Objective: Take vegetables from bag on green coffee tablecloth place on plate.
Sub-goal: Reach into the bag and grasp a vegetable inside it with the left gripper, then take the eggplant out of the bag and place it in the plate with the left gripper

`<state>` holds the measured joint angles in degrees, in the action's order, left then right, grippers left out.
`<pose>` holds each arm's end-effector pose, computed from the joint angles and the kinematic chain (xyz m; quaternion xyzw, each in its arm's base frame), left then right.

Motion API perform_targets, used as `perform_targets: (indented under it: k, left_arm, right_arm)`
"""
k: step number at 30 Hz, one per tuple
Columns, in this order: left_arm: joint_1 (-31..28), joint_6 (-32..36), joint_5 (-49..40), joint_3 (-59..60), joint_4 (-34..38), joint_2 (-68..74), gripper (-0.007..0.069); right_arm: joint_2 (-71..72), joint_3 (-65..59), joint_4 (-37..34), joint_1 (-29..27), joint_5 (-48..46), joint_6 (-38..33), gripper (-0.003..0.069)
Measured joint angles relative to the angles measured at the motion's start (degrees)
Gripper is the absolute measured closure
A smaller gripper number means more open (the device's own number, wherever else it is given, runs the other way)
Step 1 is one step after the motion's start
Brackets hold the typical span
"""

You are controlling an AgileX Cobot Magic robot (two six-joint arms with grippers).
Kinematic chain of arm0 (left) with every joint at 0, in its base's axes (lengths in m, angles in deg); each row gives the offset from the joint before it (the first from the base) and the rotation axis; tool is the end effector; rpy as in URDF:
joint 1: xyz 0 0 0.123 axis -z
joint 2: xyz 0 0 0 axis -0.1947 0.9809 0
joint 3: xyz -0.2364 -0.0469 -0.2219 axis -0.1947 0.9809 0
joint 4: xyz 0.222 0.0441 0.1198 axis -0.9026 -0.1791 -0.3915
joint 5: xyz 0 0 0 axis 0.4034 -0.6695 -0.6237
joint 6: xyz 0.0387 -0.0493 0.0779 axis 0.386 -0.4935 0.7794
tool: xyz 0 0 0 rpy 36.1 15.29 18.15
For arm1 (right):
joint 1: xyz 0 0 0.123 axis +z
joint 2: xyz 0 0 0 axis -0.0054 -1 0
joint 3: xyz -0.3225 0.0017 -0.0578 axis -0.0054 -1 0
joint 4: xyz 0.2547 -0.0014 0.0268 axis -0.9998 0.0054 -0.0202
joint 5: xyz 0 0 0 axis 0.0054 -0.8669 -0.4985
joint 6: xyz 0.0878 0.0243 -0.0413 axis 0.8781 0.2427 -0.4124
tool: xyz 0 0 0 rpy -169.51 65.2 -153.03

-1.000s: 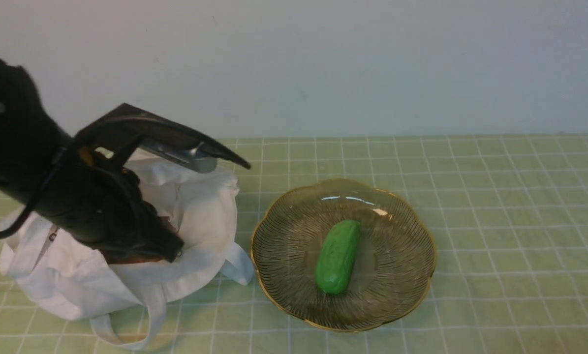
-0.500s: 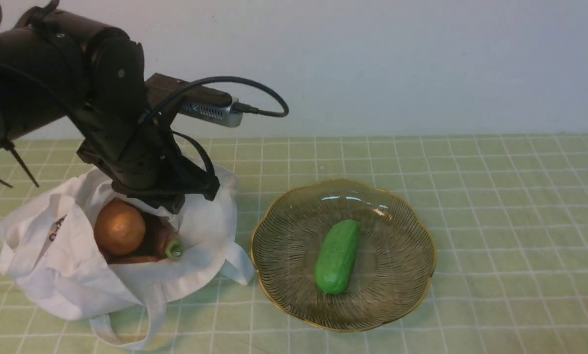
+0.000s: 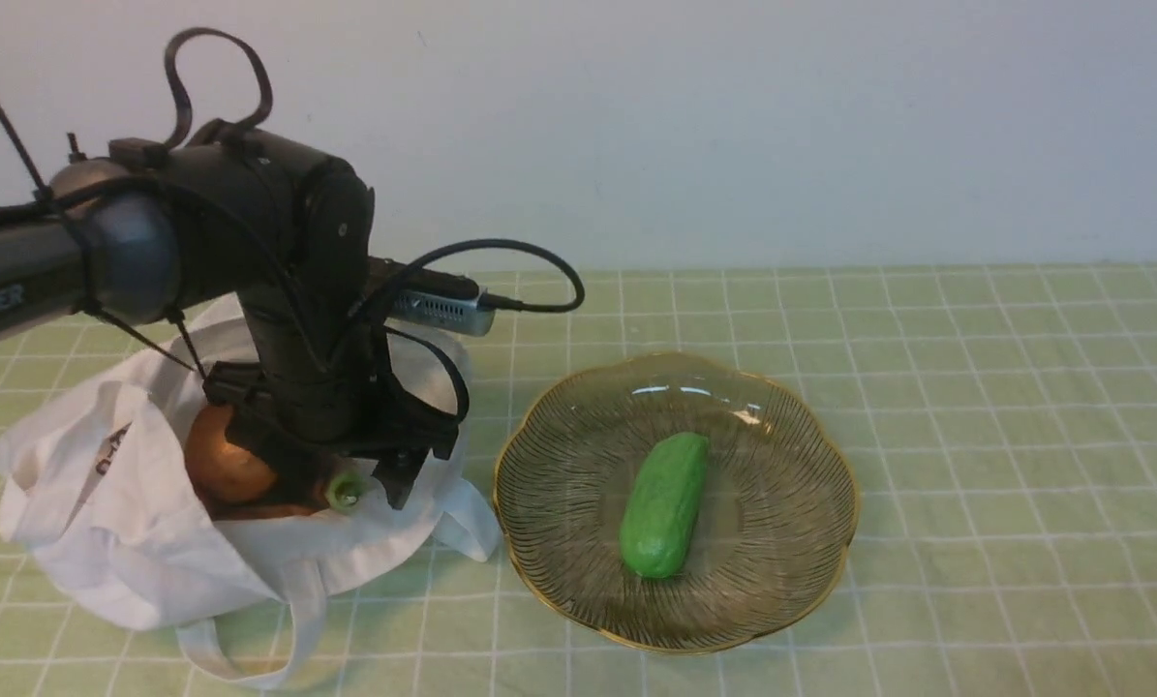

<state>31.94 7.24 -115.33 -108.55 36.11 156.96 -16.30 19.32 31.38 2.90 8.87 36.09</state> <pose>0.3622 -0.1264 0.2326 0.1005 0.9927 0.0365 0.0552 0.0230 0.0001 0.1694 -0.0383 0.8013 -0.0072 0.5969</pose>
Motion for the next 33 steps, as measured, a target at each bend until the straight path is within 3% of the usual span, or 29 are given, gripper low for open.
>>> perform_targets:
  k: [7,8,9,10,13,20,33]
  left_arm:
    - [0.0,-0.5,-0.1,0.0,-4.6,1.5,0.0069]
    - [0.0,-0.7,-0.1,0.0,-5.4,1.5,0.0123]
    - [0.0,-0.7,-0.1,0.0,-5.4,1.5,0.0123]
    - [0.0,-0.8,-0.4,0.0,-6.2,1.5,0.0221]
    - [0.1,-0.9,-2.3,-0.3,-7.4,1.5,0.0323]
    - [0.1,0.7,-7.5,-2.6,-7.4,-0.1,0.0349]
    - [0.0,3.3,-7.5,-4.6,-6.3,-8.9,0.0357]
  right_arm:
    - [0.0,0.0,0.0,0.0,0.0,0.0,0.0673]
    - [0.0,0.0,0.0,0.0,0.0,0.0,0.0673]
    - [0.0,0.0,0.0,0.0,0.0,0.0,0.0673]
    - [0.0,0.0,0.0,0.0,0.0,0.0,0.0673]
    - [0.0,0.0,0.0,0.0,0.0,0.0,0.0673]
    - [0.0,0.0,0.0,0.0,0.0,0.0,0.0673]
    - [0.0,0.0,0.0,0.0,0.0,0.0,0.0673]
